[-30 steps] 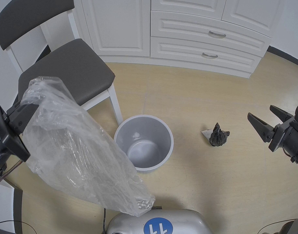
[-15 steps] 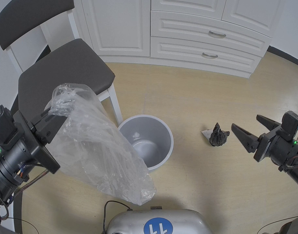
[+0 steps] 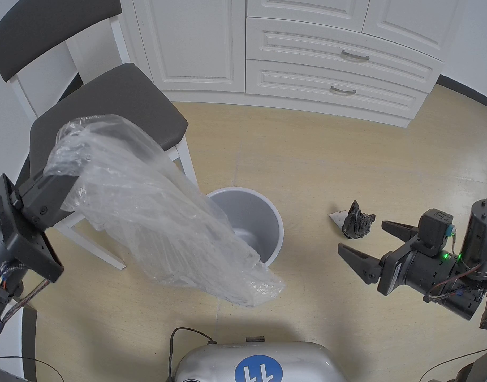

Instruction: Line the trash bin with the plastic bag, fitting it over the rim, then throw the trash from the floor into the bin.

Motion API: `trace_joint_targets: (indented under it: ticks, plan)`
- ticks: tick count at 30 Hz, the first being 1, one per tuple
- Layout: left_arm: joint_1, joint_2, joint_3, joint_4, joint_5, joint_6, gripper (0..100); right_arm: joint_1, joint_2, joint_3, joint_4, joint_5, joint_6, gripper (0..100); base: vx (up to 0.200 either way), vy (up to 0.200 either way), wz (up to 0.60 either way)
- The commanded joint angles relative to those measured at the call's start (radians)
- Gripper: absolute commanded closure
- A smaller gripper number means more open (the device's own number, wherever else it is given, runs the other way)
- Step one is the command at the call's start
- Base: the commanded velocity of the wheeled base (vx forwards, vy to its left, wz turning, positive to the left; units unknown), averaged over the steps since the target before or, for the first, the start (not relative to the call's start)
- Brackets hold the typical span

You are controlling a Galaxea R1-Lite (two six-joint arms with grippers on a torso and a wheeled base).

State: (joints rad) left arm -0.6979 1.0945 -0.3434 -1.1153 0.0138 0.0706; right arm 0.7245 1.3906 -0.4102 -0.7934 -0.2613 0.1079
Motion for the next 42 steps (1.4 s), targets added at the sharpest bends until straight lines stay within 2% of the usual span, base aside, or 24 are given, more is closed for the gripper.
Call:
trace_joint_targets:
  ticks: [1, 5, 11, 16, 18, 25, 35, 42]
  plan:
    - [-0.002, -0.033, -0.006, 0.0, 0.0, -0.002, 100, 0.0, 0.07, -0.001, -0.004, 0.017, 0.016, 0, 0.0, 0.0, 0.0]
    - [-0.002, -0.024, -0.005, 0.0, 0.0, -0.003, 100, 0.013, 0.12, 0.002, -0.004, 0.04, 0.075, 0, 0.0, 0.0, 0.0]
    - [-0.005, -0.022, -0.011, 0.0, 0.0, -0.003, 100, 0.046, 0.174, 0.013, -0.001, 0.042, 0.078, 0, 0.0, 0.0, 0.0]
    - [-0.006, -0.033, -0.022, 0.0, 0.0, -0.003, 100, 0.081, 0.309, 0.011, -0.021, 0.04, 0.104, 0, 0.0, 0.0, 0.0]
    - [-0.018, -0.034, -0.025, 0.0, 0.0, -0.003, 100, 0.087, 0.412, 0.005, -0.142, 0.036, 0.148, 0, 0.0, 0.0, 0.0]
    - [-0.023, -0.038, -0.029, 0.0, 0.0, -0.003, 100, 0.087, 0.567, 0.025, -0.398, 0.033, 0.153, 0, 0.0, 0.0, 0.0]
    - [-0.025, -0.038, -0.032, 0.0, 0.0, -0.003, 100, 0.089, 0.636, 0.014, -0.514, 0.033, 0.171, 0, 0.0, 0.0, 0.0]
    - [-0.048, -0.03, -0.028, 0.0, -0.002, -0.003, 100, 0.141, 0.673, 0.011, -0.612, 0.037, 0.236, 0, 0.0, 0.0, 0.0]
